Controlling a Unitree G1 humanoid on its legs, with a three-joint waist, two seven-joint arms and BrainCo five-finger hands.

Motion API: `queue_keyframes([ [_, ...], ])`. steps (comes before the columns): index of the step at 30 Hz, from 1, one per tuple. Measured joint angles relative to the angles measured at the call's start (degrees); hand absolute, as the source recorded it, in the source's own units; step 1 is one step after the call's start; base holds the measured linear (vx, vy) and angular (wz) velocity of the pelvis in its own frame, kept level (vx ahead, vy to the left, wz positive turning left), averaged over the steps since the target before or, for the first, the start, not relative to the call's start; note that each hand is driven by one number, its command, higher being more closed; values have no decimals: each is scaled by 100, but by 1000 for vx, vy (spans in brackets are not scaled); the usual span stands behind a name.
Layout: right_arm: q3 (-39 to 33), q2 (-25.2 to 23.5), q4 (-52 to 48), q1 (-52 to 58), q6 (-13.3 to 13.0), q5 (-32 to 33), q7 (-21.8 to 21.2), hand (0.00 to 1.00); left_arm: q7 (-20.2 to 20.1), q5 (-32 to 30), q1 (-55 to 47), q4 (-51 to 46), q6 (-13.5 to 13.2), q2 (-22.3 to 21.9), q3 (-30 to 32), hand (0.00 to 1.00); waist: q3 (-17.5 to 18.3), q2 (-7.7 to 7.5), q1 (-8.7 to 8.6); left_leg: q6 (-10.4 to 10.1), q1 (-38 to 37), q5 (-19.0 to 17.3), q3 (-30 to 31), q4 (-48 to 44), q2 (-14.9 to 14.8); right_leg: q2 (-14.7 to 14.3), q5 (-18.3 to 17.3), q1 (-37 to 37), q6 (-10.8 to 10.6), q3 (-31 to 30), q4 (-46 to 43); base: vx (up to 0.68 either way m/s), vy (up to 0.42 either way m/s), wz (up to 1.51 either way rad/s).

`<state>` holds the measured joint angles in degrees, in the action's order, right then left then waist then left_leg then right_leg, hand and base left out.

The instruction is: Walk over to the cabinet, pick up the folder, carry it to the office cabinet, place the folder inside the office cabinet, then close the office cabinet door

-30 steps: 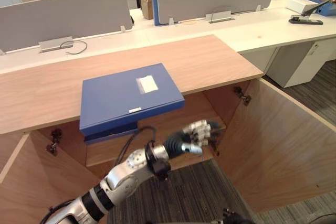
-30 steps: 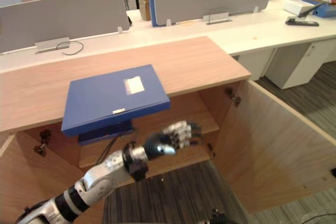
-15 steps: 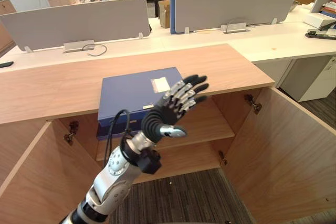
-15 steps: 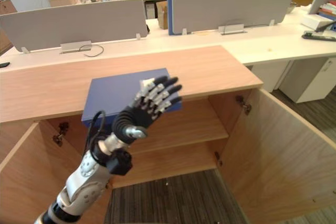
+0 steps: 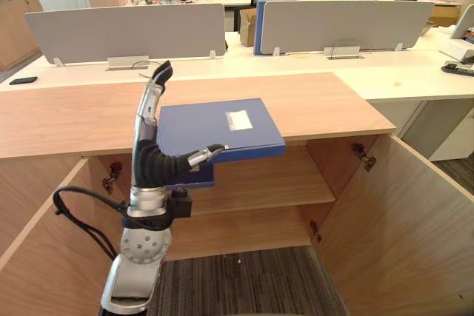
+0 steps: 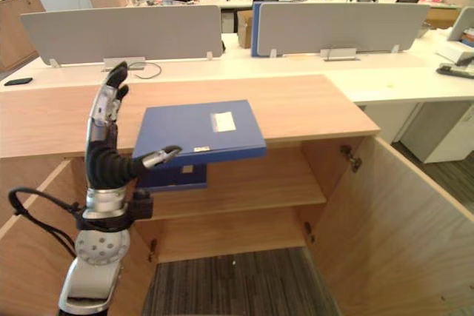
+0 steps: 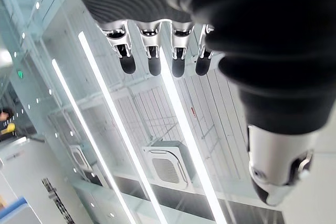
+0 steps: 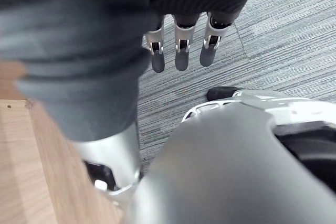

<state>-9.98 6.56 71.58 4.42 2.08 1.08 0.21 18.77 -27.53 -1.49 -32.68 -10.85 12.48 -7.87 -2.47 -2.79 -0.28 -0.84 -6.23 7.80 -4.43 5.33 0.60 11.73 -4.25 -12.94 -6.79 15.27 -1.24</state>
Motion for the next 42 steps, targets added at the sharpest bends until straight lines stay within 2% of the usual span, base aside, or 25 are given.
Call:
queue_keyframes([
  [5,7,-25,-113,41,5,-1,49,0,210,-1050,49,1345,198,133,0,0,1,-7,-39,-10,-22,-16,-42,1,-15,-27,0,-23,10,-7,61,-17,6,-4],
  [14,9,-73,-230,82,5,-2,82,0,217,-1961,202,2580,447,516,-7,0,3,-19,-70,-68,-76,-109,-165,-3,-89,-123,-1,-53,71,-118,187,31,-9,-9],
  [17,10,-112,-237,70,5,-4,82,0,204,-2138,338,2935,496,655,-11,0,15,-71,-109,-97,-93,-131,-174,-7,-128,-175,7,-100,64,-116,234,50,-37,-3],
  [21,10,-114,-241,57,4,-7,81,0,201,-2325,462,3299,563,764,-14,0,15,-71,-177,-121,-144,-162,-194,-5,-144,-195,5,-168,77,-120,292,2,-2,-1],
  [39,2,-115,-445,-31,1,-28,114,0,218,-3196,1502,4585,844,1324,-2,0,-2,-49,-279,-169,-186,-243,-258,-5,-181,-223,-9,-198,94,-167,372,-3,1,-1],
  [40,1,-115,-446,-40,-2,-29,115,0,229,-3273,1550,4643,876,1349,-3,100,-1,-48,-286,-167,-186,-248,-262,-6,-180,-223,-8,-198,94,-169,371,0,0,0],
  [42,-2,-114,-446,-43,-4,-34,120,0,244,-3335,1628,4733,920,1405,-15,100,-3,-44,-298,-168,-186,-252,-269,-7,-181,-224,-8,-198,93,-171,371,0,0,0],
])
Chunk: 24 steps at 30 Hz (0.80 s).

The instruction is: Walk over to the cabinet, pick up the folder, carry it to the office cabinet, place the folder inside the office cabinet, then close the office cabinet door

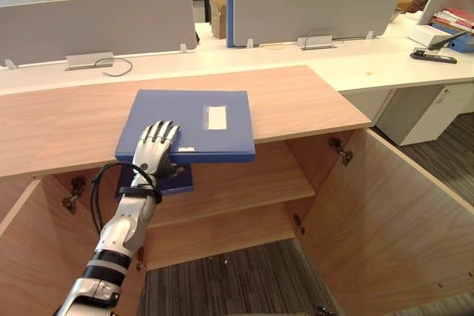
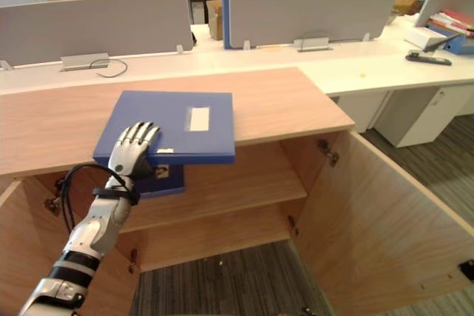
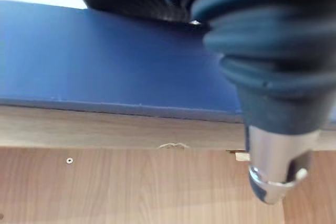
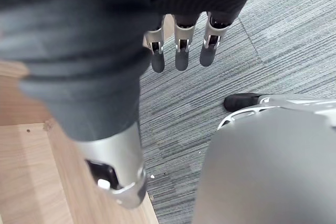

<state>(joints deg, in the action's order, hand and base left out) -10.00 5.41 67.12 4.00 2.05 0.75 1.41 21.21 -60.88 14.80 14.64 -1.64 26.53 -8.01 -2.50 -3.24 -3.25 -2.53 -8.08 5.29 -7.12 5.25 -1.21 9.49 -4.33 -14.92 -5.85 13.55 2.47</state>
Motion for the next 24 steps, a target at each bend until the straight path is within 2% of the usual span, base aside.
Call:
queue_keyframes([
  [8,-5,4,-1,-6,-27,-194,17,0,234,-281,300,408,33,233,-144,100,-41,48,-54,-2,-7,-11,-21,-20,-1,0,1,0,-1,-15,3,0,0,0],
  [18,-3,4,0,-7,-123,-192,57,0,269,-434,396,552,21,286,-292,100,-50,99,-52,-1,-16,-10,-12,-2,1,5,1,0,-1,-15,-4,0,0,0],
  [20,-1,4,-1,-4,-123,-192,59,0,262,-375,200,261,101,185,-244,100,-58,101,-53,-1,-16,-10,-10,-20,9,10,1,-2,-1,-14,-14,0,0,0],
  [22,-1,5,2,42,-121,-193,66,0,251,-177,-166,-468,133,-130,-93,100,-74,91,-45,0,-15,-9,-2,-22,22,19,1,-11,0,-6,-11,0,0,2],
  [23,-3,6,1,71,-121,-189,88,0,214,139,-607,-1268,114,-431,-131,100,-82,97,-37,0,-15,-10,13,-23,39,31,0,-22,0,9,-9,0,0,5],
  [24,-3,7,2,76,-120,-188,91,0,213,272,-779,-1567,82,-559,-190,100,-83,99,-31,1,-15,-10,14,-23,45,37,0,-25,1,11,-7,0,0,5],
])
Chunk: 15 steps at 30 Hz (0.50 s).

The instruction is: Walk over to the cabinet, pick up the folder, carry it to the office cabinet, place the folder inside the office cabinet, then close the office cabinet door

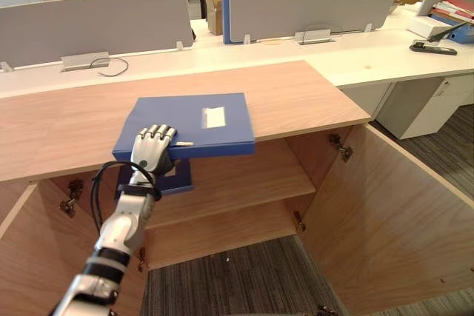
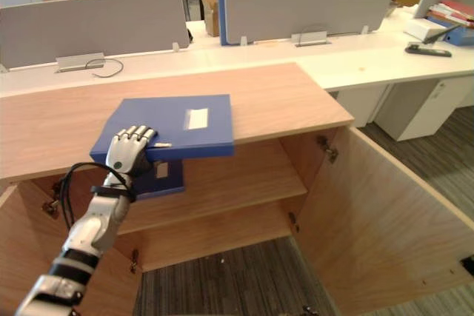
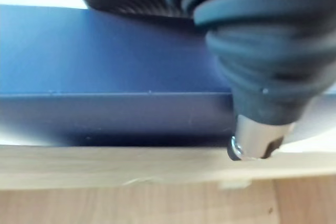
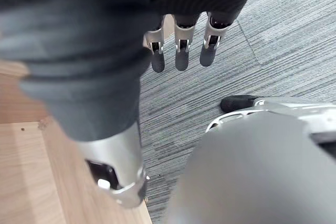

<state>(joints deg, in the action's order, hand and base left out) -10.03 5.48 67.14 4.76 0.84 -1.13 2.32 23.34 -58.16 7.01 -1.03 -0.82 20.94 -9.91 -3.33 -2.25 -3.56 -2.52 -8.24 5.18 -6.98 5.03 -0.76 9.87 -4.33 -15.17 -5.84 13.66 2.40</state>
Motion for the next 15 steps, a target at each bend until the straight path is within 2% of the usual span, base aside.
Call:
queue_keyframes([
  [1,2,0,0,-1,2,23,2,0,-5,300,-254,-514,-144,-244,-185,100,-1,1,25,2,0,-2,6,1,7,7,0,-4,1,8,0,0,0,0],
  [3,17,-4,0,-43,7,181,37,0,-64,935,-430,-974,-517,-443,-591,100,2,9,75,7,0,-4,11,26,9,9,-9,-3,14,12,-7,0,0,0],
  [6,307,22,-68,-102,-36,555,132,0,-379,2097,-1054,-1734,-1066,-825,-910,100,11,36,11,14,-3,-10,-1,29,-2,9,-49,23,67,-3,-51,0,0,0],
  [7,341,26,-72,-89,-65,652,147,0,-412,2388,-1168,-1822,-1153,-878,-908,100,11,38,8,14,-3,-10,-5,29,-7,4,-51,27,69,-6,-53,0,0,0],
  [9,353,31,-87,-27,-91,801,168,0,-494,2975,-1389,-1899,-1255,-951,-871,100,11,39,29,14,-4,-10,-5,29,-28,-16,-57,28,80,-7,-62,0,0,0],
  [11,518,45,-122,-11,-96,895,175,0,-600,3568,-1680,-1892,-1229,-956,-774,100,10,36,28,13,-2,-10,-6,29,-55,-39,-62,32,89,-8,-61,0,0,0],
  [15,687,73,-152,-11,-100,910,176,0,-714,4110,-1801,-1893,-1234,-1003,-721,100,12,34,59,12,11,-12,7,30,-59,-48,-71,32,86,-3,-59,0,0,0],
])
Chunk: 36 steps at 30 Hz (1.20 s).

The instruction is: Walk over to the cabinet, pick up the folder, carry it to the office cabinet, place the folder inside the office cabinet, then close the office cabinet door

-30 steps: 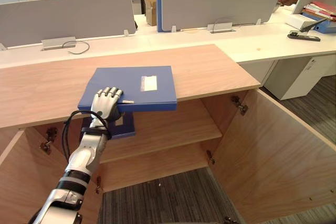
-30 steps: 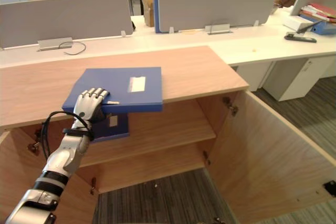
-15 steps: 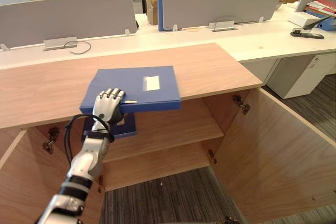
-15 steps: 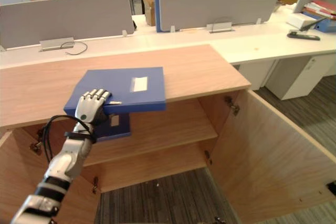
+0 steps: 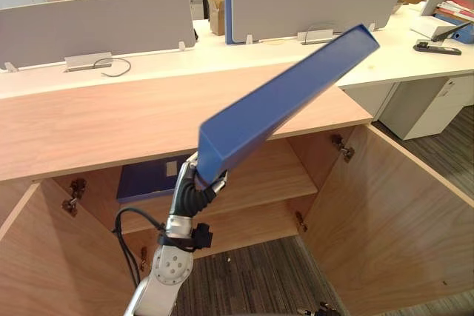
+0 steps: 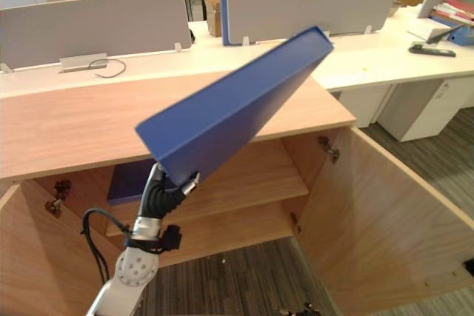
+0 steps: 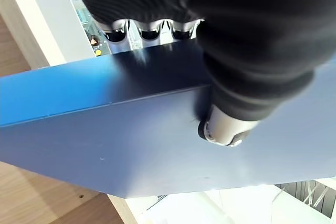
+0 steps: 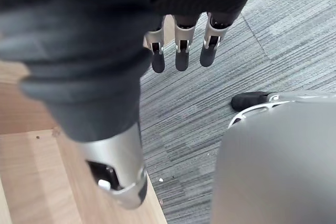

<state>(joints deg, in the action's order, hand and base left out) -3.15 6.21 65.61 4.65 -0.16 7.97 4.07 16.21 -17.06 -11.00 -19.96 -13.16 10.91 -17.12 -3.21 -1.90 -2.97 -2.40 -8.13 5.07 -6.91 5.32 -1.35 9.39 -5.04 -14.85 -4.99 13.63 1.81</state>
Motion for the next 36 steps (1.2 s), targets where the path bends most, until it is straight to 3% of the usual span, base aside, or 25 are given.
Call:
queue_keyframes([
  [4,16,-45,-669,140,-15,480,40,0,-249,897,-169,-201,28,-123,21,100,50,9,8,-3,127,4,-40,-3,-22,-7,10,176,-26,-81,-50,-4,4,-5],
  [5,-13,-106,-1134,239,-28,680,72,0,-413,1389,-222,-307,30,-176,42,100,37,9,6,-2,154,21,-50,-29,-25,-14,17,223,-30,-96,-79,1,17,-9],
  [6,-63,-221,-2000,442,-107,978,149,0,-702,2353,-307,-394,42,-219,55,100,39,7,-10,-2,149,23,-72,-31,-34,-14,18,248,-30,-115,-118,9,15,-8],
  [8,-251,-396,-3132,624,-233,1237,301,0,-912,3329,-365,-469,120,-287,113,100,41,10,-29,-2,144,23,-121,-31,-46,-14,18,290,-29,-142,-165,-10,18,-11],
  [11,-603,-691,-4858,796,-555,1753,515,0,-1027,4374,-397,-650,220,-530,385,100,28,-15,-44,1,135,23,-199,-30,-76,-24,18,381,-28,-221,-273,-59,18,-15],
  [13,-729,-814,-5988,924,-694,1974,555,0,-1042,4676,-430,-795,222,-608,615,100,22,-15,-43,2,119,18,-232,-28,-75,-20,18,391,-28,-265,-286,-78,20,-10],
  [17,-871,-866,-8036,849,-1174,1995,469,0,-1192,4930,-502,-993,222,-637,1030,100,21,-18,-48,2,96,19,-271,-29,-83,-20,22,412,-37,-298,-308,-50,12,-5],
  [20,-860,-835,-8680,387,-1308,1839,392,0,-1290,4945,-498,-992,250,-692,1189,100,22,-17,-50,9,94,35,-276,-31,-84,-22,35,411,-56,-303,-302,-10,2,-1],
  [31,158,-170,-8915,-1266,-1342,2039,-384,0,-1461,4782,-261,-966,261,-745,1289,100,22,-19,111,18,102,43,-224,-31,-74,-23,45,383,-70,-280,-298,-4,-1,2],
  [36,581,132,-8723,-1672,-1209,2045,-585,0,-1474,4608,-243,-559,269,-760,1226,100,22,-19,129,27,104,73,-193,-27,-66,-14,43,378,-73,-255,-321,-28,2,3],
])
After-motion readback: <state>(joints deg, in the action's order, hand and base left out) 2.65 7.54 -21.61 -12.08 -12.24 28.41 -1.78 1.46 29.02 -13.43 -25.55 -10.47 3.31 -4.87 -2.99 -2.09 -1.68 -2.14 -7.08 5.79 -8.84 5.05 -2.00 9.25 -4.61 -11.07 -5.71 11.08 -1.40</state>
